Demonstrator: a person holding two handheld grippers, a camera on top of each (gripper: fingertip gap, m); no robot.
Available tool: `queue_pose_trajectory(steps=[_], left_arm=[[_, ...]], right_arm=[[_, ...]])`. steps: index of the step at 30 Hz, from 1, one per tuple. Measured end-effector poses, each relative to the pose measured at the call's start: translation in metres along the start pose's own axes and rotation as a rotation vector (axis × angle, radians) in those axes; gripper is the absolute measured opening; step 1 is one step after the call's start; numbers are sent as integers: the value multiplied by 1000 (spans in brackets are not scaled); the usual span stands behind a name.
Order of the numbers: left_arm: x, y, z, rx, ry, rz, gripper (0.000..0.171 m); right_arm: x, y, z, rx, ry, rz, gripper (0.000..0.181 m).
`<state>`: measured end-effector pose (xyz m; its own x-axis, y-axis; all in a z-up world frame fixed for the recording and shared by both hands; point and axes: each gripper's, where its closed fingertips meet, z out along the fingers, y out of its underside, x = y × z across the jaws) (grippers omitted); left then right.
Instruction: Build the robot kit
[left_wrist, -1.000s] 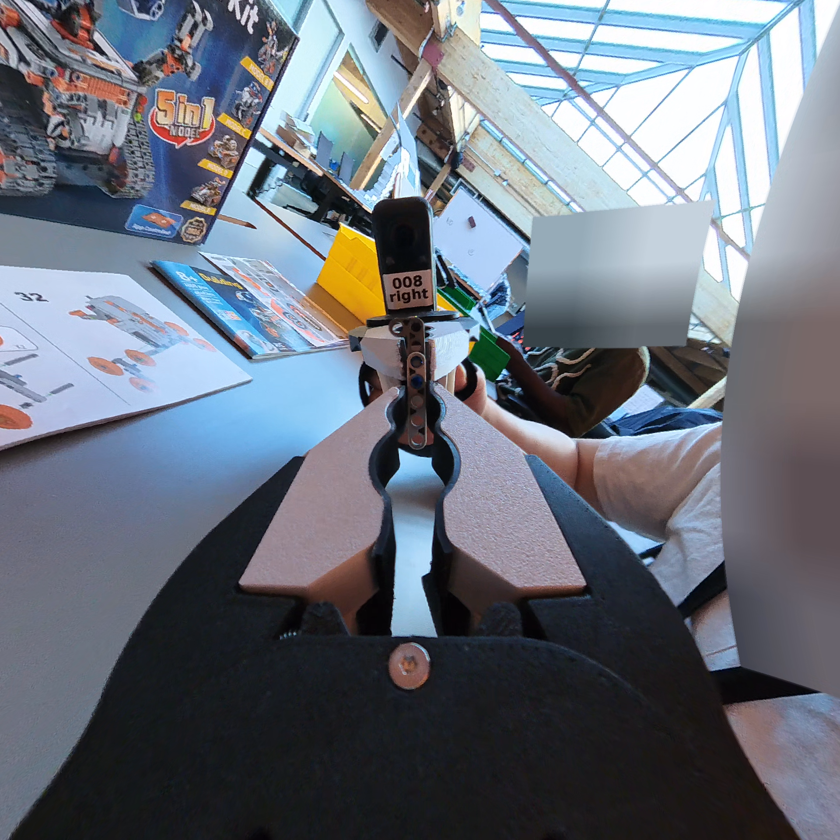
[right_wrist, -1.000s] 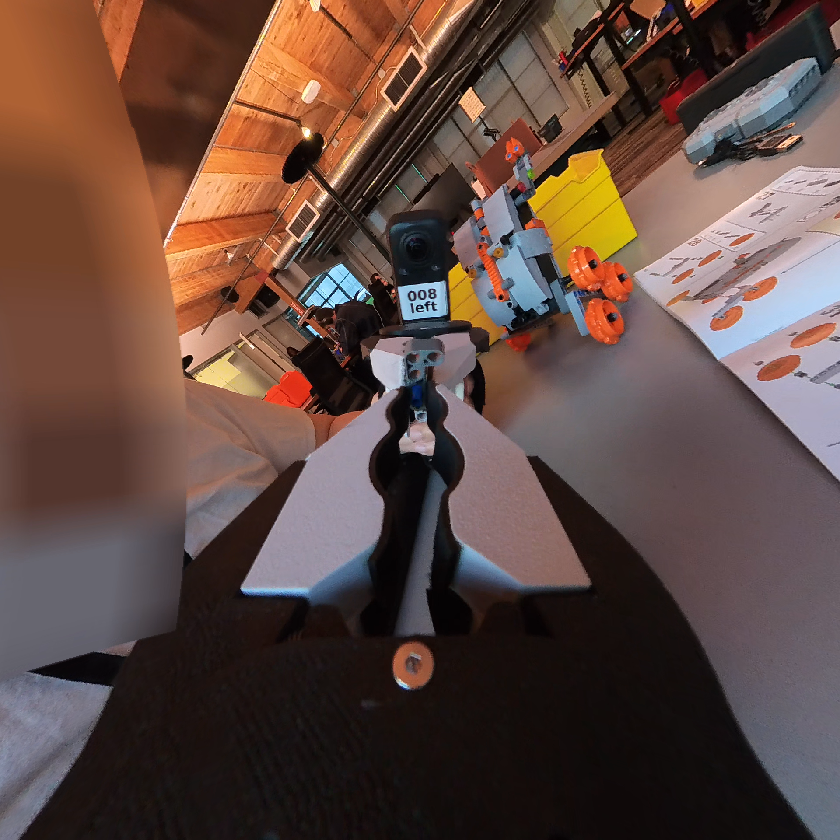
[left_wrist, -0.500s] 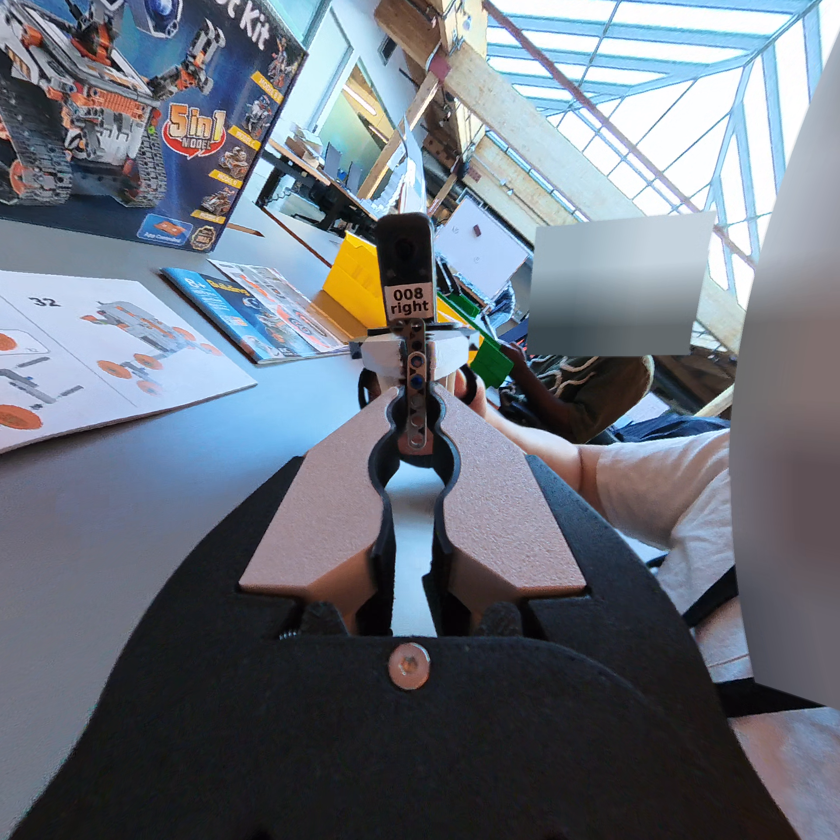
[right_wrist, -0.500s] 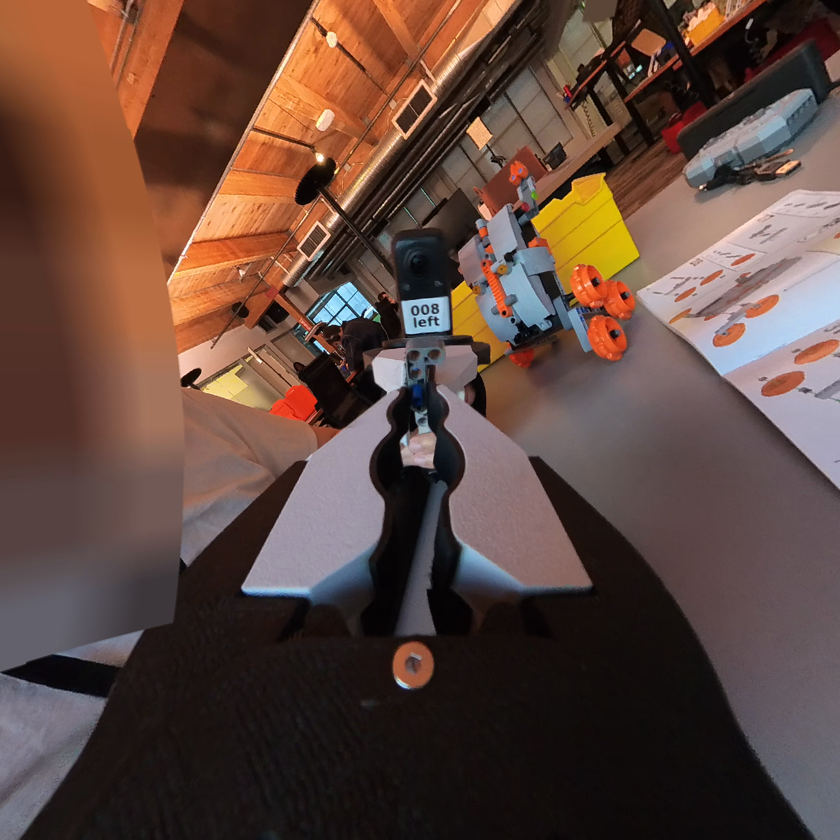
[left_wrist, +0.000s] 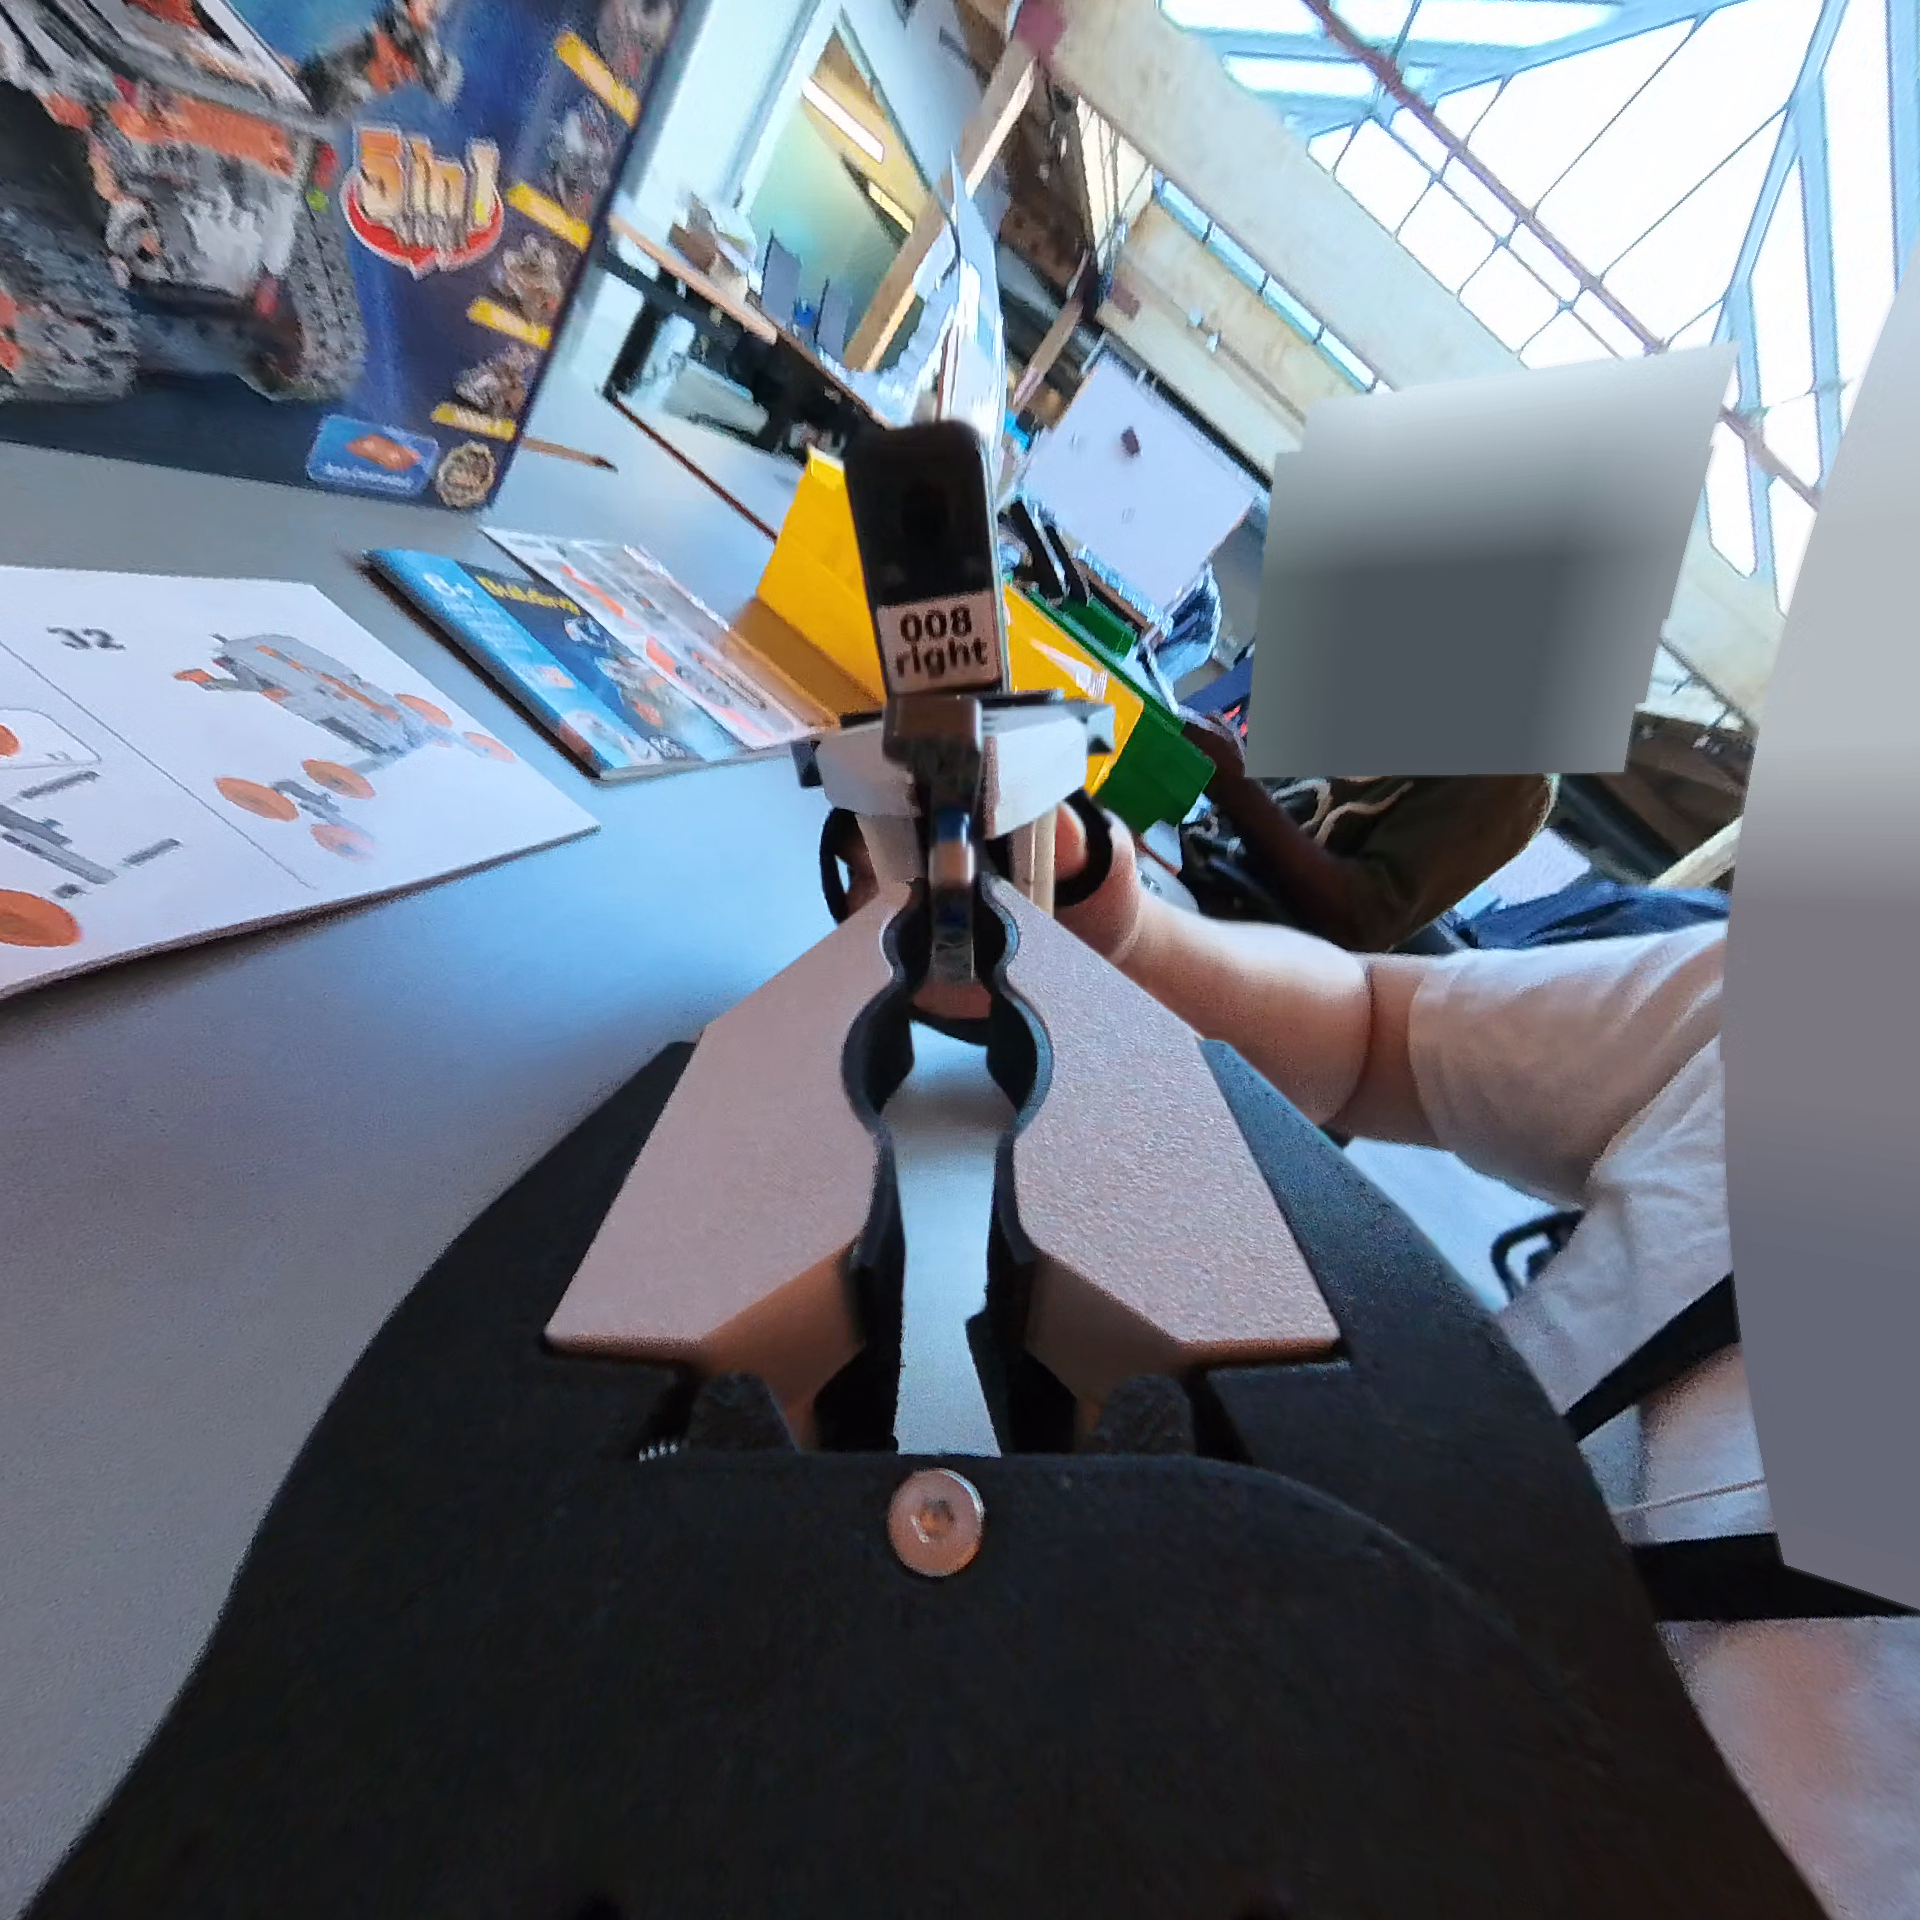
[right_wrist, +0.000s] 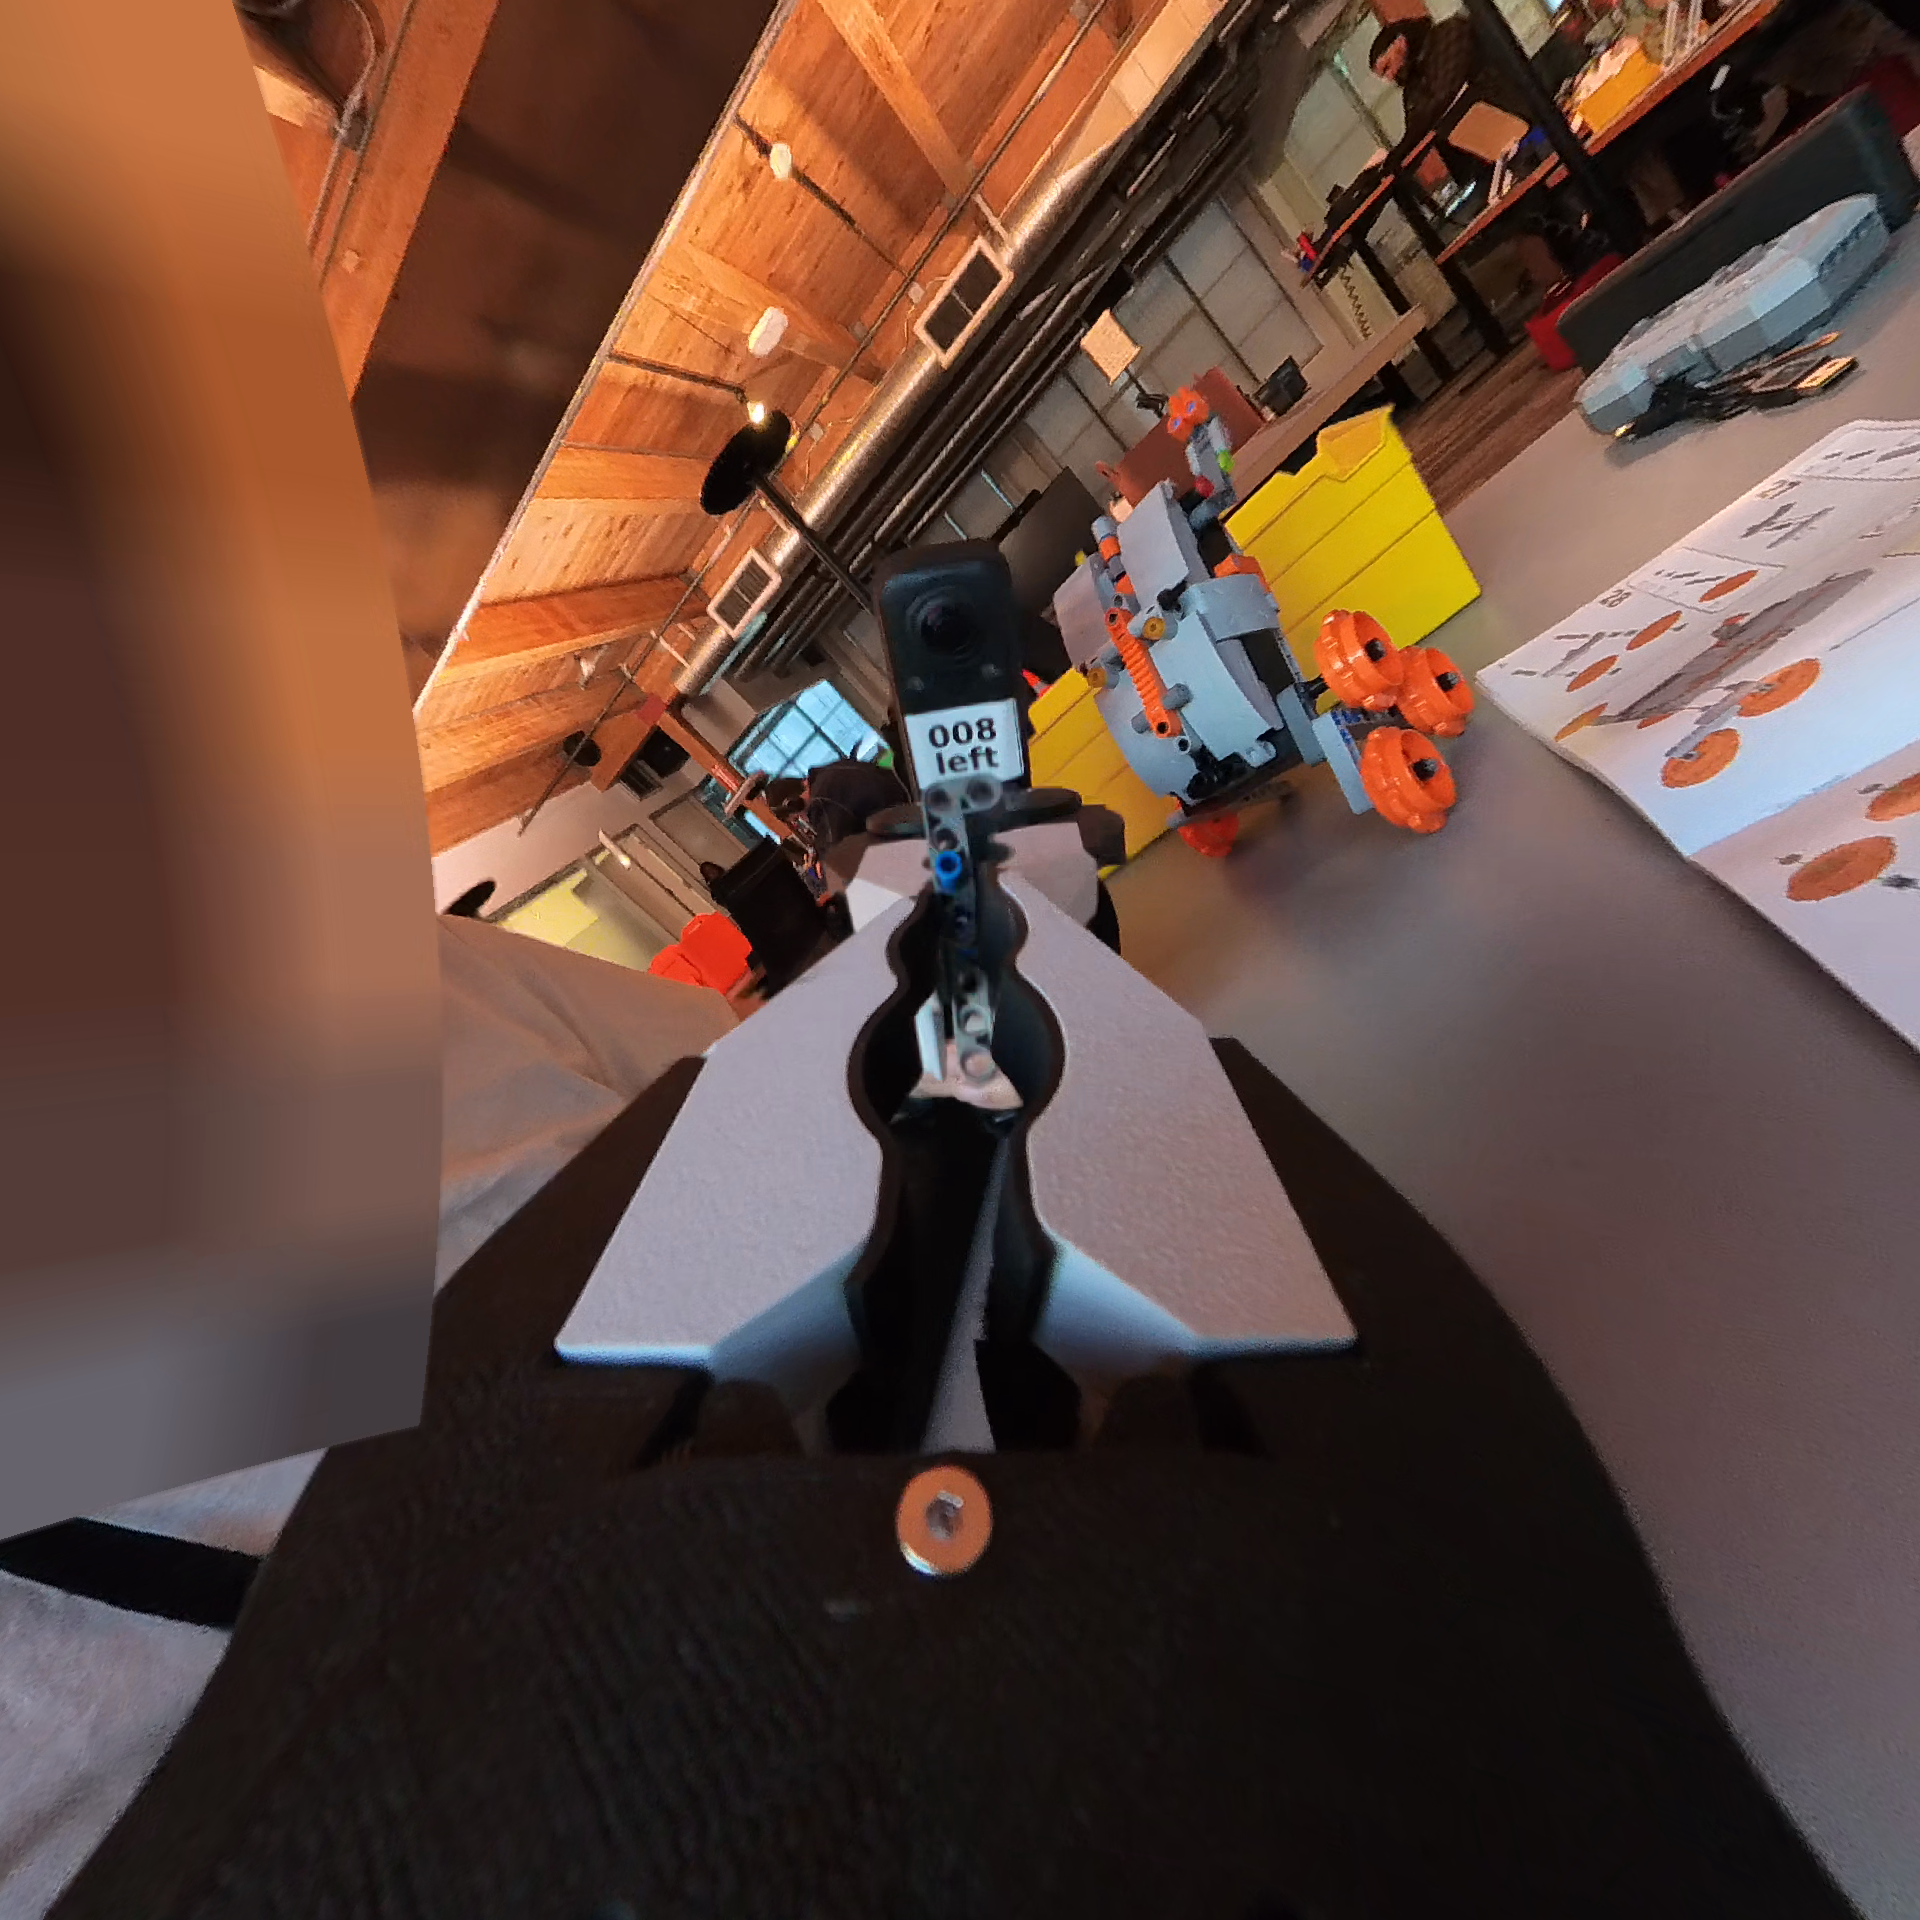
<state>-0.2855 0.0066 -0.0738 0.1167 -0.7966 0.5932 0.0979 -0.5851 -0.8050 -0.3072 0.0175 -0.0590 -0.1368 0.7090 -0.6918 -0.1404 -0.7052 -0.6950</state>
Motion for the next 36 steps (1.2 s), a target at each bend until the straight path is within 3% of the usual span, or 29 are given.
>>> queue_pose_trajectory(steps=[5,10,13,24,30,33,36], left_arm=[[1,1,3,-7,5,1,5],[4,2,4,-14,22,-1,5],[2,-6,-1,32,30,-33,5],[0,-17,-7,102,59,-121,5],[4,-19,-5,112,73,-112,5],[2,-21,-5,118,71,-119,5],[2,-28,-6,147,86,-146,5]], right_arm=[[-1,2,2,-59,57,-119,6],[-3,0,0,-47,37,-104,7],[-7,-3,-5,-54,22,-156,21],[-4,4,-6,-234,408,-1000,31],[-2,4,-3,-276,520,-1212,21],[1,5,-3,-285,564,-1249,9],[0,0,0,-245,593,-1232,8]])
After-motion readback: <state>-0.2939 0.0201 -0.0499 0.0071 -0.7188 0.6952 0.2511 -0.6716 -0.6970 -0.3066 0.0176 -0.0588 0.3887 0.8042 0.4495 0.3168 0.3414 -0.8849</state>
